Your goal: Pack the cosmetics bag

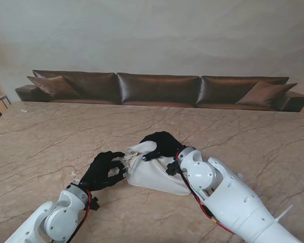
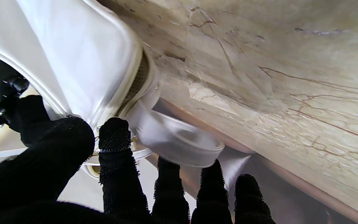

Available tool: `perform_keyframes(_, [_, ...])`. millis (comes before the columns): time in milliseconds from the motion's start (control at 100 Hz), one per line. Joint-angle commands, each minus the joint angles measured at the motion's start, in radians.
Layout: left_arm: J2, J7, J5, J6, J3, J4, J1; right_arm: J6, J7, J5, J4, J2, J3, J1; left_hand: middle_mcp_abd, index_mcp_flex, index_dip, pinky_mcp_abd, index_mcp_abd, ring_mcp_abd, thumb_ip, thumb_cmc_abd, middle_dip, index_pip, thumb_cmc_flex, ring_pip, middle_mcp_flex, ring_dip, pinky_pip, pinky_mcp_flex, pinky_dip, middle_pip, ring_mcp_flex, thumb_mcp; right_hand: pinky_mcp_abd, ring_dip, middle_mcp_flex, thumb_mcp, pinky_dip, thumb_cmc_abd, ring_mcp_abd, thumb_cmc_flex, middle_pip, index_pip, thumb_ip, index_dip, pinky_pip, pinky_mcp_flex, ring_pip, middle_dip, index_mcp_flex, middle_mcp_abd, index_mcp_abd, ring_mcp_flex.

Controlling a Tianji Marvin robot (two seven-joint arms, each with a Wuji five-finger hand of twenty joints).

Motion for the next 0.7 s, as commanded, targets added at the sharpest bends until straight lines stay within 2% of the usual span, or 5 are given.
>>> perform_keyframes(0, [0.002, 0.040, 0.020, 0.020, -0.006, 0.038, 0.033, 0.017, -0.019, 0.005, 0.007, 0.017, 0.026, 0.005, 0.001, 0.141, -0.011, -0.024, 0.094, -0.034, -0.032, -0.008, -0.043, 0.227, 0.003, -0.053, -0.057, -0.046, -0.025, 0.001, -0.015, -0.031, -0.039, 0.015, 0.019, 0.017, 0.089, 0.528, 0.026, 0.348, 0.024, 0.305, 0.085, 0.636, 0.183, 0.123, 0.065, 0.011, 0.070, 0.022, 0.244, -0.064, -0.192, 0.054])
perform_keyframes(150, [-0.014, 0.172, 0.086, 0.075, 0.001, 0.036, 0.038, 0.025, -0.024, 0.017, 0.005, 0.015, 0.044, -0.009, -0.006, 0.136, -0.003, -0.019, 0.099, -0.043, -0.040, -0.017, -0.082, 0.232, 0.016, -0.075, -0.063, -0.082, -0.011, -0.003, -0.002, -0.035, -0.041, 0.035, 0.022, 0.019, 0.090, 0.528, 0.033, 0.346, 0.028, 0.304, 0.087, 0.637, 0.184, 0.121, 0.067, 0.010, 0.074, 0.023, 0.245, -0.060, -0.190, 0.055])
perform_keyframes(240, [-0.014, 0.171, 0.093, 0.103, -0.006, 0.016, 0.047, 0.025, -0.041, 0.018, 0.006, 0.012, 0.051, -0.015, -0.023, 0.127, 0.002, -0.020, 0.105, -0.048, -0.043, -0.009, -0.087, 0.233, 0.021, -0.082, -0.063, -0.092, -0.017, -0.002, -0.006, -0.037, -0.042, 0.031, 0.023, 0.020, 0.091, 0.528, 0.036, 0.346, 0.029, 0.304, 0.088, 0.637, 0.184, 0.120, 0.070, 0.012, 0.077, 0.023, 0.247, -0.059, -0.189, 0.056])
perform_keyframes(500, [-0.018, 0.195, 0.115, 0.178, -0.004, 0.006, 0.059, 0.024, -0.126, 0.026, 0.016, -0.009, 0.073, -0.034, 0.053, 0.113, 0.008, 0.001, 0.108, 0.000, -0.046, 0.001, -0.093, 0.229, 0.032, -0.052, -0.072, -0.083, 0.016, -0.012, 0.038, -0.057, -0.038, 0.017, 0.027, 0.023, 0.092, 0.530, 0.041, 0.342, 0.037, 0.304, 0.090, 0.638, 0.184, 0.117, 0.076, 0.015, 0.084, 0.025, 0.249, -0.053, -0.186, 0.059])
perform_keyframes(690, [-0.030, 0.213, 0.071, 0.219, 0.004, 0.008, 0.065, 0.024, -0.189, 0.072, 0.018, -0.031, 0.089, -0.048, 0.098, 0.107, 0.010, 0.007, 0.108, 0.023, -0.051, 0.000, -0.093, 0.223, 0.039, -0.029, -0.073, -0.083, 0.034, -0.017, 0.074, -0.043, -0.028, 0.012, 0.031, 0.025, 0.093, 0.530, 0.045, 0.342, 0.039, 0.305, 0.091, 0.639, 0.183, 0.114, 0.077, 0.015, 0.086, 0.025, 0.251, -0.051, -0.183, 0.059])
